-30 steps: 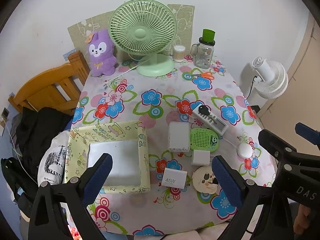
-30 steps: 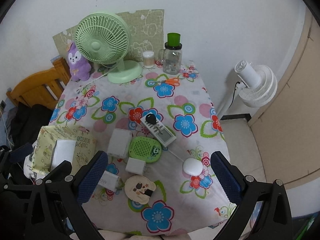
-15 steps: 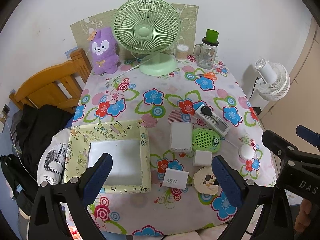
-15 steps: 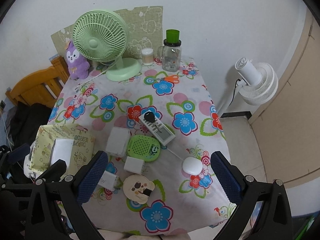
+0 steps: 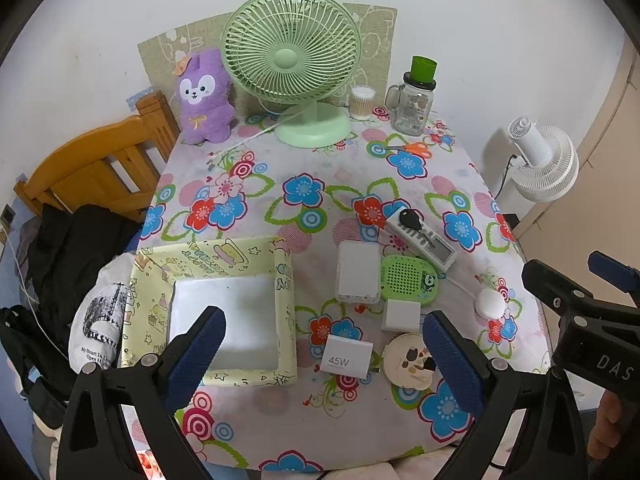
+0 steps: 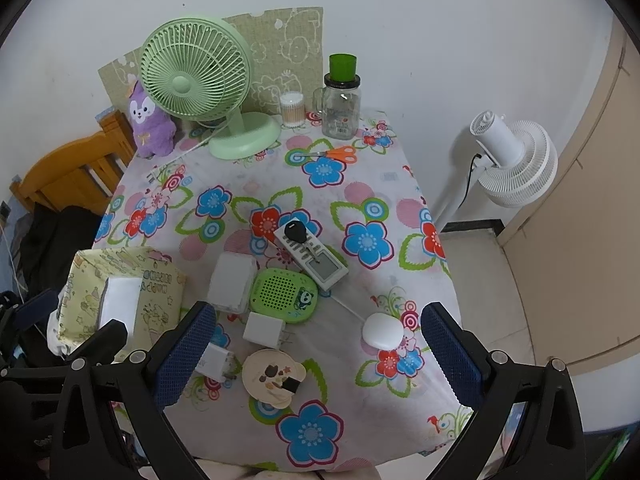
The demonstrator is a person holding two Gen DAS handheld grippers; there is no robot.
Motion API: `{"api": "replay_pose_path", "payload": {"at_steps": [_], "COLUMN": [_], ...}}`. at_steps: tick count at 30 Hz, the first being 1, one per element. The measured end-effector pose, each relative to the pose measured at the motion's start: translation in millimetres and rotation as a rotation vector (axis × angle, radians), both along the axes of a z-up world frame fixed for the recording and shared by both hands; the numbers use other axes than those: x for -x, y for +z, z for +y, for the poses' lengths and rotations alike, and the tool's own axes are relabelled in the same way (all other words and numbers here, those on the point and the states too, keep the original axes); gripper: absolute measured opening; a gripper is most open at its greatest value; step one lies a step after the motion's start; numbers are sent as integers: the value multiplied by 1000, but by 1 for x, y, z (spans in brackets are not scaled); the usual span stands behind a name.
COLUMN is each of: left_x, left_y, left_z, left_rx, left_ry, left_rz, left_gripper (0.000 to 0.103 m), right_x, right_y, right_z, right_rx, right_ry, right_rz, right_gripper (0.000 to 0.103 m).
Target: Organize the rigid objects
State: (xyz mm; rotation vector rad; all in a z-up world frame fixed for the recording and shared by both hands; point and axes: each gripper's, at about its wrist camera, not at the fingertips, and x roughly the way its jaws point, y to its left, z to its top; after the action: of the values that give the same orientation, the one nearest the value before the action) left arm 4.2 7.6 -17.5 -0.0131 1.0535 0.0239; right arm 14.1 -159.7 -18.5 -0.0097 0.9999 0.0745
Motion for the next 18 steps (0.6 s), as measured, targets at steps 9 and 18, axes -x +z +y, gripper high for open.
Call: {"api": "replay_pose_path", "payload": {"at_steps": [9, 18], "left_x": [-2, -6], "left_y": [-1, -3], "left_z": [4, 3], "left_rx": [25, 18], "left_ry": [15, 16], "left_rz": [-2, 0], "left_gripper": [100, 100], "right_x": [-4, -11], "right_y": [-5, -6], "right_z": [2, 1], "right_rx": [12, 18], "right_ry": [19, 33], "right_rz": [5, 8], "right_gripper": [103, 103]}}
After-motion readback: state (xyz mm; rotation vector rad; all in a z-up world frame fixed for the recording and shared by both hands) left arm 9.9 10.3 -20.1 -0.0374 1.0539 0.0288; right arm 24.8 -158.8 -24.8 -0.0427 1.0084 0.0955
